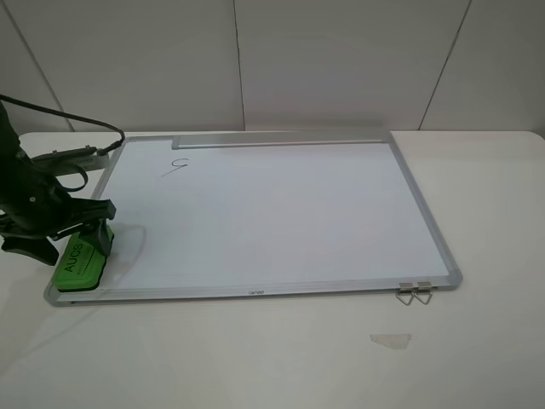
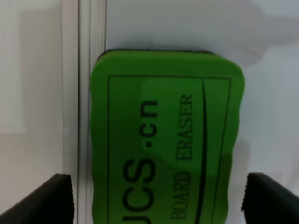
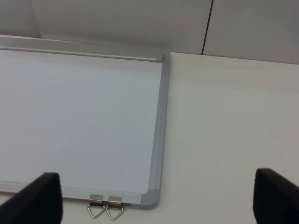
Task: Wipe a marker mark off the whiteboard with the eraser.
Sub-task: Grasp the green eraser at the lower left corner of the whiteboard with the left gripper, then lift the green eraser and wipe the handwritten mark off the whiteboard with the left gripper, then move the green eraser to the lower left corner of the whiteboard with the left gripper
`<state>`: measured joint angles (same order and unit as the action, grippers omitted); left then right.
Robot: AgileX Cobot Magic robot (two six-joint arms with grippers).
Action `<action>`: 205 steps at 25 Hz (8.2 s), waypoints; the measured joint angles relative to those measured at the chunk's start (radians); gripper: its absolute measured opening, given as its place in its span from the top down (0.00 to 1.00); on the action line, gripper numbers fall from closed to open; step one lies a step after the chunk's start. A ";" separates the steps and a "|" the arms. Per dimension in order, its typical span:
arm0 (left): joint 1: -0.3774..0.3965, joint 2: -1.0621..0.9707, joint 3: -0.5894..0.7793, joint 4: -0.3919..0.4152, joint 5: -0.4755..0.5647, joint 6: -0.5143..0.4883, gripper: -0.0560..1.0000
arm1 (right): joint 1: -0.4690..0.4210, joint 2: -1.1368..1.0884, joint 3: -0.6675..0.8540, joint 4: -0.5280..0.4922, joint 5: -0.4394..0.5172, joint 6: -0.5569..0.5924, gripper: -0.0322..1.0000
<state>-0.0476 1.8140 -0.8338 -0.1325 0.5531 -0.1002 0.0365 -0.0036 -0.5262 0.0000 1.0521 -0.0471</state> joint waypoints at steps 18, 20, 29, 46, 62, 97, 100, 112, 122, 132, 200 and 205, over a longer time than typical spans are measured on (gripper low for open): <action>0.000 0.024 0.000 -0.011 -0.018 0.003 0.25 | 0.000 0.000 0.000 0.000 0.000 0.000 0.18; 0.000 0.024 0.000 -0.011 -0.018 0.003 0.25 | 0.000 0.000 0.000 0.000 0.000 0.000 0.18; 0.000 0.024 0.000 -0.011 -0.018 -0.031 0.38 | 0.000 0.000 0.000 0.000 0.000 0.000 0.18; 0.000 -0.029 -0.010 -0.011 0.053 -0.024 0.38 | 0.000 0.000 0.000 0.000 0.000 0.000 0.18; 0.000 -0.137 -0.428 -0.010 0.393 0.018 0.38 | 0.000 0.000 0.000 0.000 0.000 0.000 0.18; -0.139 0.749 -1.358 -0.002 0.631 0.216 0.38 | 0.000 0.000 0.000 0.000 0.000 0.000 0.18; -0.139 0.756 -1.363 0.002 0.636 0.215 0.38 | 0.000 0.000 0.000 0.000 0.000 0.000 0.18; -0.099 0.761 -1.370 0.081 0.643 0.111 0.38 | 0.000 0.000 0.000 0.000 0.000 0.000 0.18; -0.084 0.763 -1.370 0.049 0.643 0.075 0.38 | 0.000 0.000 0.000 0.000 0.000 0.000 0.18; -0.144 0.764 -1.372 0.070 0.644 -0.002 0.38 | 0.000 0.000 0.000 0.000 0.000 0.000 0.18; -0.091 -0.017 -0.205 0.138 0.273 -0.283 0.38 | 0.000 0.000 0.000 0.000 0.000 0.000 0.18; -0.091 -0.017 -0.088 0.139 0.121 -0.240 0.38 | 0.000 0.000 0.000 0.000 0.000 0.000 0.18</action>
<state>-0.1384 1.7970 -0.9214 0.0065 0.6739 -0.3403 0.0365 -0.0036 -0.5262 0.0000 1.0521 -0.0471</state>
